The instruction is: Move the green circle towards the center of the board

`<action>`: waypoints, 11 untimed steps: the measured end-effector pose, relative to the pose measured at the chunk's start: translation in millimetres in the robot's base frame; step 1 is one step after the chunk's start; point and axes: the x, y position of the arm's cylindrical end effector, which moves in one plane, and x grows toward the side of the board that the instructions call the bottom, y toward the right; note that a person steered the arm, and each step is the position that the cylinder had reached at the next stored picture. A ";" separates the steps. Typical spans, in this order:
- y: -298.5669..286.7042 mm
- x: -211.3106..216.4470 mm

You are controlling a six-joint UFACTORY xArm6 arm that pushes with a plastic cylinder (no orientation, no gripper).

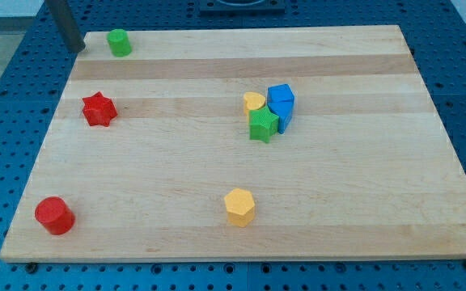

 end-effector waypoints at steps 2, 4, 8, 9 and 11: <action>10.8 -36.3; 54.3 -4.3; 117.0 9.4; 140.1 14.4; 176.7 45.0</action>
